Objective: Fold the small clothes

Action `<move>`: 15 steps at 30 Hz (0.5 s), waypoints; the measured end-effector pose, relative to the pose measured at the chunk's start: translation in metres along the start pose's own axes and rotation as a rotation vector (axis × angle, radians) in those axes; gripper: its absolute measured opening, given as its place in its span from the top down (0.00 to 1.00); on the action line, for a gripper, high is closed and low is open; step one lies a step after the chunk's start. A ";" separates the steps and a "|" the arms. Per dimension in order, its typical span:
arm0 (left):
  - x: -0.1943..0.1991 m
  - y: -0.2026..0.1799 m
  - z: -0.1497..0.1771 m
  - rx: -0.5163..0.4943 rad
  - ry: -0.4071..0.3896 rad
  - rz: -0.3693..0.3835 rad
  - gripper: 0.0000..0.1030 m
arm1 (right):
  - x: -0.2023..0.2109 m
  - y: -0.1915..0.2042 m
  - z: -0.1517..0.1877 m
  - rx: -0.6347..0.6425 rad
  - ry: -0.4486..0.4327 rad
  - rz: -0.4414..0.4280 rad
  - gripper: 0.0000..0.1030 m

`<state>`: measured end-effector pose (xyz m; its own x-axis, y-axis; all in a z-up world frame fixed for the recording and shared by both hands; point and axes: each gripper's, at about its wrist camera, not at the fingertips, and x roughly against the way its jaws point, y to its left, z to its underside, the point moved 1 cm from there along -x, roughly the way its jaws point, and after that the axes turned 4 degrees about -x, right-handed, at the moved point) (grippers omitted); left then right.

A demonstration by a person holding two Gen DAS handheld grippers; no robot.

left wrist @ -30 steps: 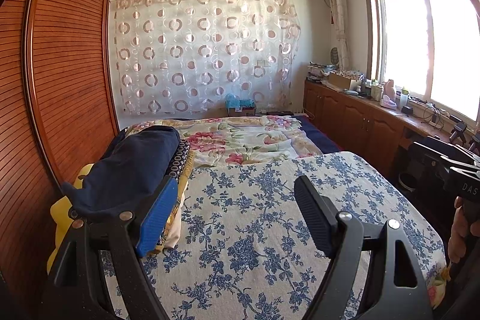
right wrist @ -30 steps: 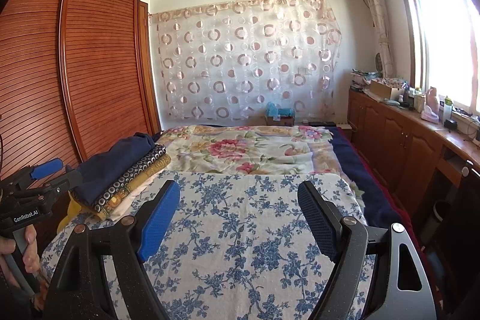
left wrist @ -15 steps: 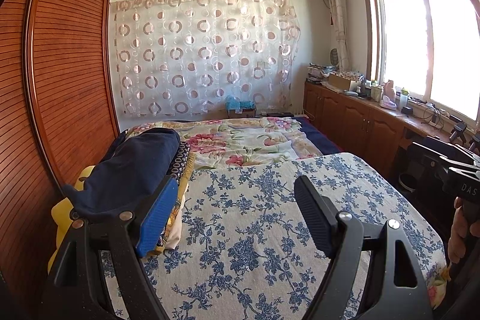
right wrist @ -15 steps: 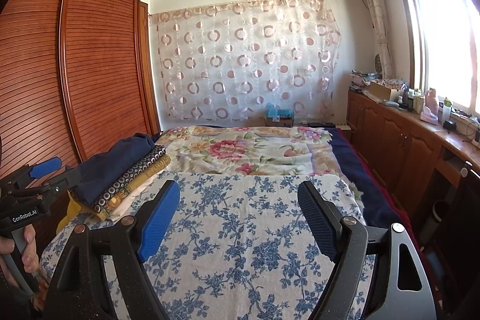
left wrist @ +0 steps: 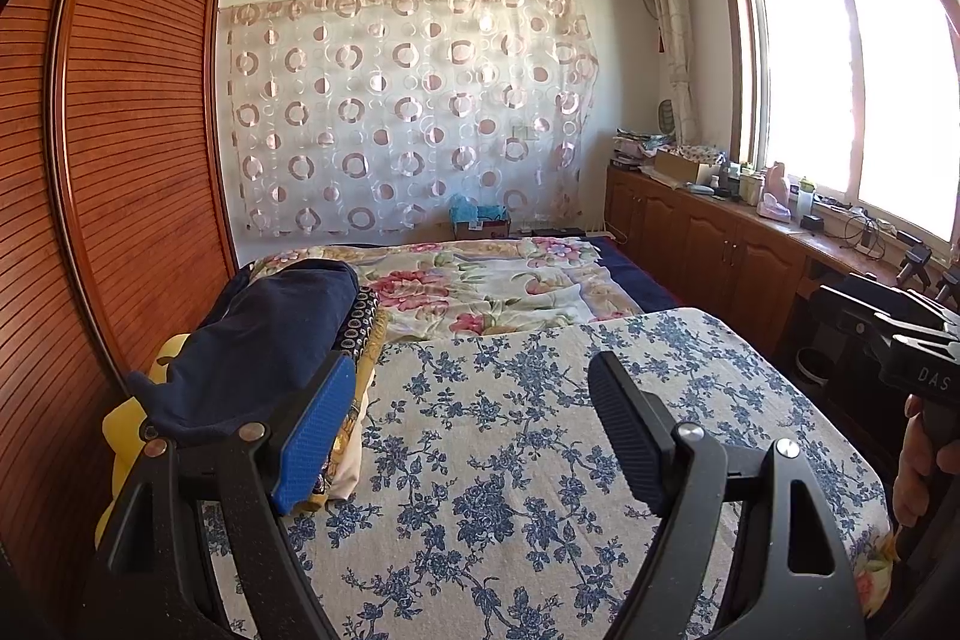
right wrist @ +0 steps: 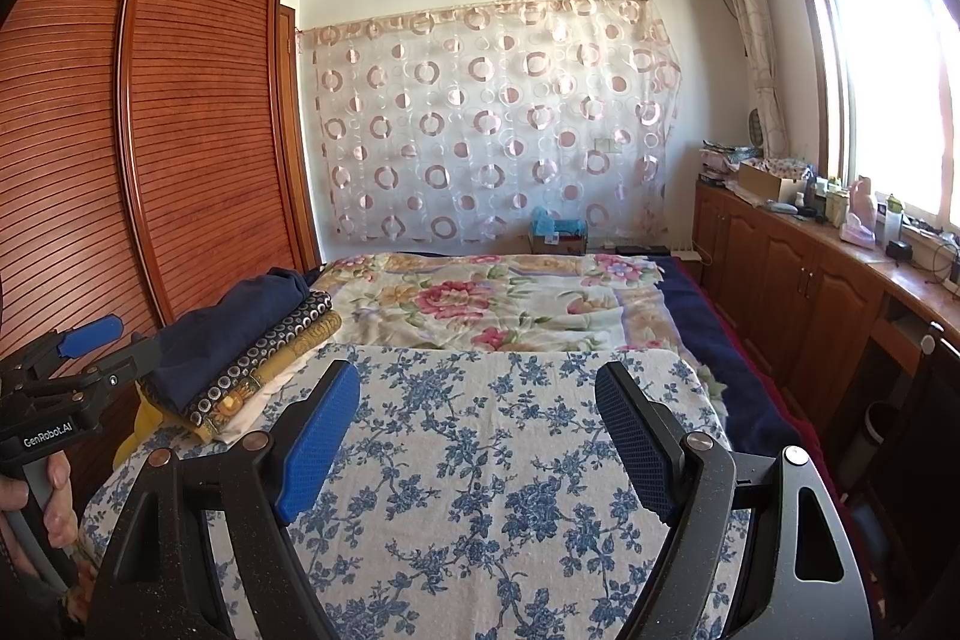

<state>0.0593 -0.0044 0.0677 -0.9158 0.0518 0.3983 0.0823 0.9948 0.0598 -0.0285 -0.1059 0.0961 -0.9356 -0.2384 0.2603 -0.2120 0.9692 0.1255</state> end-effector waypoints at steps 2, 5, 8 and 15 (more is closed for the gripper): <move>0.001 -0.001 -0.003 0.000 -0.002 0.000 0.22 | 0.000 0.000 -0.001 0.001 -0.002 0.003 0.20; 0.002 -0.001 -0.005 -0.001 -0.004 0.000 0.22 | 0.000 -0.001 -0.001 -0.001 -0.002 0.001 0.20; 0.002 -0.001 -0.004 0.000 -0.004 -0.001 0.22 | 0.000 -0.002 -0.001 0.001 -0.002 0.001 0.20; 0.002 -0.002 -0.003 0.000 -0.004 -0.001 0.22 | 0.000 -0.003 -0.001 0.002 -0.003 0.000 0.20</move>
<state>0.0583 -0.0060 0.0708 -0.9175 0.0517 0.3943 0.0819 0.9948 0.0600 -0.0278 -0.1088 0.0971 -0.9364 -0.2385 0.2574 -0.2129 0.9692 0.1238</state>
